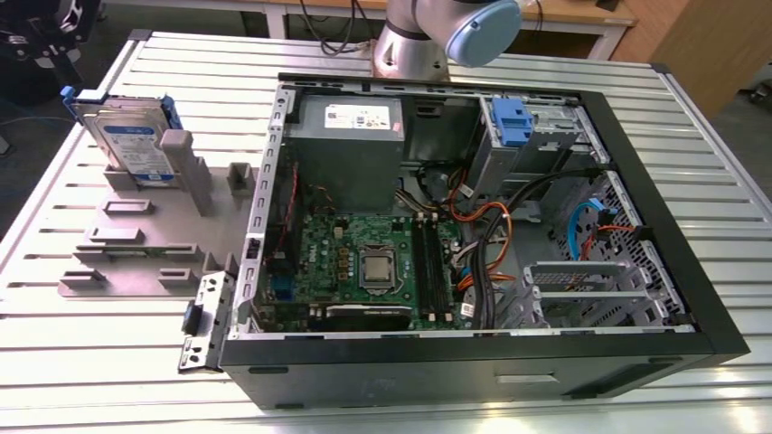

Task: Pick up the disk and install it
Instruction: 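Pick up the disk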

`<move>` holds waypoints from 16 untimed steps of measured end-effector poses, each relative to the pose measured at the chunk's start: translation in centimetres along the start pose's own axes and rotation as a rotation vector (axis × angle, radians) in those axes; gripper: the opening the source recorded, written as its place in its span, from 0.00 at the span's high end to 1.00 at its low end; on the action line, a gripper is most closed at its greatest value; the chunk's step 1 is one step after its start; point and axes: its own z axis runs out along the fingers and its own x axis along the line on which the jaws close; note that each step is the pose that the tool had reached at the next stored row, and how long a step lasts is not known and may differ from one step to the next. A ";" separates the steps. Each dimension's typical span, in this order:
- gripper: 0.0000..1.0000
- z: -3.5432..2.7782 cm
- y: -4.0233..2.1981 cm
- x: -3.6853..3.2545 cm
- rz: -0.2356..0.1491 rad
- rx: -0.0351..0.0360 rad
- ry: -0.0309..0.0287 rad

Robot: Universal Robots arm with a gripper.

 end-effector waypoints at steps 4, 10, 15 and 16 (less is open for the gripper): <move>0.89 0.00 0.00 0.00 -0.050 0.0000 0.0018; 0.89 0.00 0.00 0.00 -0.052 0.0000 0.0018; 0.89 0.01 0.00 0.00 -0.052 0.0033 -0.0021; 0.89 0.02 -0.01 0.00 -0.053 0.0044 -0.0036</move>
